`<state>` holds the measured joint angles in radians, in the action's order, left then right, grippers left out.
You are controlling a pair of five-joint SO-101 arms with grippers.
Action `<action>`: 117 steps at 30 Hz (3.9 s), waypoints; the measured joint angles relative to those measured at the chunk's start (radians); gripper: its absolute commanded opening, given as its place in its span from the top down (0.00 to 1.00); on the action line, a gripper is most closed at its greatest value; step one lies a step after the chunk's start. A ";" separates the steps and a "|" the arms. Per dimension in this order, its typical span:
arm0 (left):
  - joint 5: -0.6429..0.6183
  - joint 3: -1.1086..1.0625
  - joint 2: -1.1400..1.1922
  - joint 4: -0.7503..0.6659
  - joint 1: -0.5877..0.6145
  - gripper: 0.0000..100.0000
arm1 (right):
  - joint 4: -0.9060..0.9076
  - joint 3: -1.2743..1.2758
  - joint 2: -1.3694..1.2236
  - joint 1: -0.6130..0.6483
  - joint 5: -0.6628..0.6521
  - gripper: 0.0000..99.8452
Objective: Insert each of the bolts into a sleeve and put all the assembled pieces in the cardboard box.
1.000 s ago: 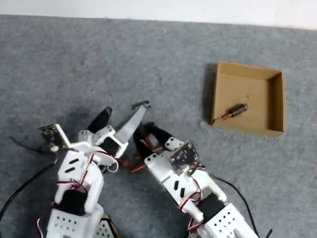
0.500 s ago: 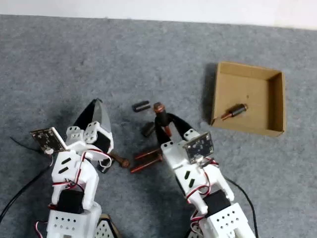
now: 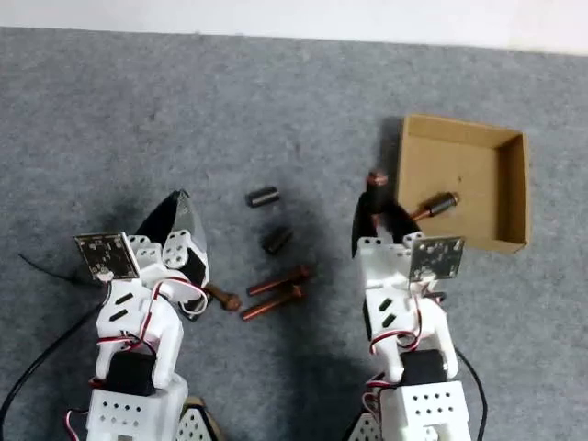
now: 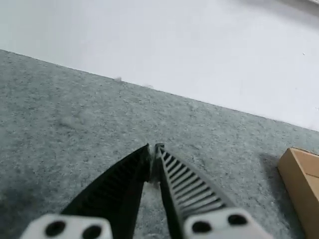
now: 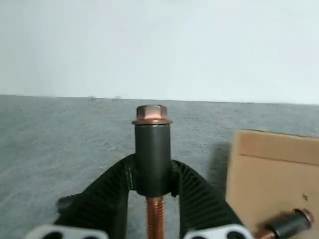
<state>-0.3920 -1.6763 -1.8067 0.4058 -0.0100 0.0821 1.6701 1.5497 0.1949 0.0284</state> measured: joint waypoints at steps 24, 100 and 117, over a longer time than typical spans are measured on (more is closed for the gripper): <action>0.002 0.000 0.000 0.000 0.000 0.96 | 0.000 -0.617 -1.122 -0.311 0.285 1.00; 0.077 0.000 0.000 0.026 0.014 0.96 | 0.315 -0.789 -1.146 0.270 -0.359 0.72; 0.077 0.000 0.000 0.029 0.183 0.96 | 0.718 -1.663 -1.982 0.370 -0.621 0.72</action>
<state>-0.3153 -1.6763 -1.8067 0.4350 0.1726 0.8002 0.0069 -0.4327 0.5646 -0.5930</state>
